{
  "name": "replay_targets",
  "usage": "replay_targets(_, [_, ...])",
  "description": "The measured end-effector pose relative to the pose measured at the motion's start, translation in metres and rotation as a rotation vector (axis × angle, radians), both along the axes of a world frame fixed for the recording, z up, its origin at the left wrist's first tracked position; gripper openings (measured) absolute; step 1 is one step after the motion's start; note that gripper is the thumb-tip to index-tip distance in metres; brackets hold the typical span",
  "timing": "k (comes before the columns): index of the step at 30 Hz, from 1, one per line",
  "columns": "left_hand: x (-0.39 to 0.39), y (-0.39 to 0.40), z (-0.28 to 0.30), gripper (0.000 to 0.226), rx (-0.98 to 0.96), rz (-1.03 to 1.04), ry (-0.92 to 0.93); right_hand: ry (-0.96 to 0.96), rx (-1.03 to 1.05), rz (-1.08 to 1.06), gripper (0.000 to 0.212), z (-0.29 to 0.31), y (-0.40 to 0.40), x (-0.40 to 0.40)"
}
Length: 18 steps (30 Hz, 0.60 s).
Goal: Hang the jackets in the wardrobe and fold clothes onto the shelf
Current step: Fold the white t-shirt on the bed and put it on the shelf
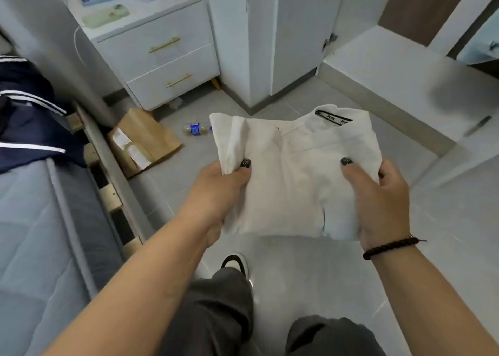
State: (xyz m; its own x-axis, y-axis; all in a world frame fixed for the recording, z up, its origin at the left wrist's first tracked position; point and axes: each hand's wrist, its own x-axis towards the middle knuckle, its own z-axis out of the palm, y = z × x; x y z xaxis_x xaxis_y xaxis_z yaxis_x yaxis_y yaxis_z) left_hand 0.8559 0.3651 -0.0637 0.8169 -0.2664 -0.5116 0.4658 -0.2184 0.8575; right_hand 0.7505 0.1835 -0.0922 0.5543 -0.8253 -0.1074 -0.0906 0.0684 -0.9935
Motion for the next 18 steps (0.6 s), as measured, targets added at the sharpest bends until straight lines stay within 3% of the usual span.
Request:
replay_targets(7, [0.042, -0.059, 0.062, 0.015, 0.024, -0.063, 0.118, 0.092, 0.087, -0.101, 0.009, 0.048, -0.051, 0.020])
replay_targets(18, [0.086, -0.089, 0.284, 0.023, -0.109, -0.145, 0.164, 0.044, 0.081, -0.129, 0.006, 0.265, -0.085, 0.051])
